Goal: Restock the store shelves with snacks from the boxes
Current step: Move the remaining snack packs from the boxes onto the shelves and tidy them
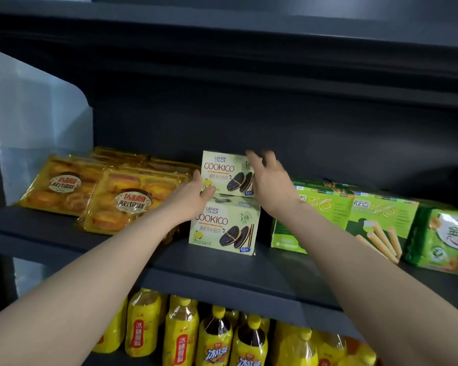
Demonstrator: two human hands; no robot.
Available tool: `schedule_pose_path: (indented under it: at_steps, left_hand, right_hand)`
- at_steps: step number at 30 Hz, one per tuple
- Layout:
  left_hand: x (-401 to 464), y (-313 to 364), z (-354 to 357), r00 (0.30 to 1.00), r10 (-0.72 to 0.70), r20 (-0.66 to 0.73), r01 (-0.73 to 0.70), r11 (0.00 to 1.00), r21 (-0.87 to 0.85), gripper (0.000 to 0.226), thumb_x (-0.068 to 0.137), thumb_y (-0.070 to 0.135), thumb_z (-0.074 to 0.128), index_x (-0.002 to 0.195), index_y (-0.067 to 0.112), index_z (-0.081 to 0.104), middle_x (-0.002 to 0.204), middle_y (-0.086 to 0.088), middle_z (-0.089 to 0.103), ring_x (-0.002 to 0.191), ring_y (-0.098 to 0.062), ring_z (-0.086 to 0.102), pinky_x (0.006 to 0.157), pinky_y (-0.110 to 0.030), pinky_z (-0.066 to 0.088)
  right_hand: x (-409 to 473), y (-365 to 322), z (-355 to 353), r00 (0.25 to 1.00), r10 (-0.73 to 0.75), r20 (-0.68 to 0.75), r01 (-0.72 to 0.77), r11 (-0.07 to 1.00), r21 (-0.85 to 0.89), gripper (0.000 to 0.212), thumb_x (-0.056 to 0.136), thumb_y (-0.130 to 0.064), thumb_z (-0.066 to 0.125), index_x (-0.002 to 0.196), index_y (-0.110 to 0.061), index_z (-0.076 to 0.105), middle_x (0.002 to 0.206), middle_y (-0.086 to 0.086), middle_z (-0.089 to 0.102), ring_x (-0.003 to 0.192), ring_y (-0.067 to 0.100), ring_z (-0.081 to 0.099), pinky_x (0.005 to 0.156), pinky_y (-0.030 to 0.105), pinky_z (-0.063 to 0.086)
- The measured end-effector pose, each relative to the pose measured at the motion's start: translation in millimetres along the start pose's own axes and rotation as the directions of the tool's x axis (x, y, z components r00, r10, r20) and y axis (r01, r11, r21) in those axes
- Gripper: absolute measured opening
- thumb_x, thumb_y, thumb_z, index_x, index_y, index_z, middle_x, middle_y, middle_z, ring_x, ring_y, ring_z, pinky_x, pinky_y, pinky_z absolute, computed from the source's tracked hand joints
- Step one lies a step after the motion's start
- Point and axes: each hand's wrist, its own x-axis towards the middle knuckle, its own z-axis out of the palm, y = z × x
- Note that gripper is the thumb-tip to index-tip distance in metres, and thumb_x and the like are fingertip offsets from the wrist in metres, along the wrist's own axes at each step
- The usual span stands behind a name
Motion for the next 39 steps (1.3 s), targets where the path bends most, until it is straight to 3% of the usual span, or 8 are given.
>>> schedule_pose_path:
  at_steps: [3,5,10,15,22,30,35,39]
  left_hand:
    - [-26,-3,-2,0.996,0.091,-0.003,-0.091,0.996,0.007,0.057,0.101,0.048,0.044,0.15,0.019,0.037,0.134,0.003,0.06,0.116,-0.016,0.059,0.089,-0.028,0.048]
    - [-41,-6,-2,0.991,0.131,0.033,-0.133,0.99,0.051,0.052,0.1,0.039,0.053,0.148,0.021,0.041,0.137,0.003,0.058,0.118,-0.017,0.057,0.085,-0.026,0.044]
    - [-59,-15,-3,0.985,0.167,0.036,-0.169,0.983,0.069,0.067,0.097,0.022,0.061,0.155,0.022,0.028,0.14,-0.002,0.057,0.121,-0.023,0.057,0.094,-0.034,0.047]
    - [-66,-13,-26,0.963,0.241,-0.124,-0.231,0.969,0.085,0.049,0.097,0.019,0.06,0.144,0.022,0.049,0.131,-0.002,0.063,0.108,-0.024,0.06,0.088,-0.037,0.049]
    - [-23,13,-53,0.882,0.223,-0.416,-0.245,0.97,0.001,0.062,0.095,0.018,0.064,0.151,0.024,0.038,0.134,-0.005,0.062,0.116,-0.026,0.061,0.102,-0.043,0.046]
    - [8,-2,-8,0.962,0.111,-0.249,-0.143,0.983,-0.113,0.114,0.082,0.012,0.077,0.157,0.023,-0.008,0.144,-0.007,0.046,0.129,-0.025,0.049,0.105,-0.041,0.046]
    - [23,1,-3,0.995,0.039,-0.091,-0.054,0.983,-0.176,0.118,0.082,0.014,0.077,0.156,0.021,-0.015,0.138,-0.007,0.055,0.118,-0.023,0.058,0.084,-0.032,0.049]
    - [34,1,-2,0.997,0.038,-0.06,-0.051,0.973,-0.226,0.106,0.083,0.01,0.076,0.157,0.023,0.002,0.134,-0.004,0.057,0.114,-0.022,0.06,0.079,-0.032,0.053]
  right_hand:
    - [-33,-15,-4,0.984,-0.043,-0.174,0.028,0.996,-0.089,0.026,0.083,-0.003,0.067,0.108,-0.005,0.064,0.101,0.018,0.057,0.083,0.04,0.058,0.052,0.037,0.041]
    - [-56,-29,-3,0.983,-0.005,-0.183,-0.014,0.995,-0.104,0.013,0.092,-0.017,0.061,0.096,-0.005,0.065,0.088,0.018,0.058,0.073,0.04,0.06,0.051,0.034,0.031]
    - [-88,-55,0,0.98,0.185,0.067,-0.183,0.982,-0.034,0.029,0.102,-0.026,0.044,0.12,-0.005,0.054,0.098,0.021,0.065,0.087,0.041,0.063,0.063,0.038,0.033]
    - [-75,-64,-38,0.977,0.191,-0.096,-0.19,0.982,0.021,0.028,0.097,-0.024,0.05,0.116,-0.007,0.062,0.091,0.019,0.066,0.082,0.04,0.062,0.065,0.037,0.039]
    - [-12,-49,-72,0.961,0.149,-0.233,-0.148,0.989,0.023,0.027,0.098,-0.021,0.052,0.123,-0.011,0.057,0.101,0.016,0.063,0.089,0.039,0.06,0.069,0.034,0.031]
    - [-13,-22,-22,0.989,0.127,-0.077,-0.127,0.992,0.008,0.054,0.092,-0.025,0.064,0.141,-0.015,0.044,0.127,0.016,0.047,0.117,0.036,0.047,0.092,0.041,0.043]
    - [4,-10,-30,0.983,0.076,0.168,-0.07,0.997,-0.039,0.076,0.092,-0.037,0.054,0.157,-0.031,0.017,0.162,0.016,0.016,0.151,0.034,0.009,0.121,0.054,0.01]
    - [14,0,-27,0.962,0.058,0.268,-0.081,0.994,0.076,0.063,0.094,-0.03,0.046,0.154,-0.031,0.024,0.145,0.013,0.042,0.13,0.036,0.045,0.115,0.052,0.025]
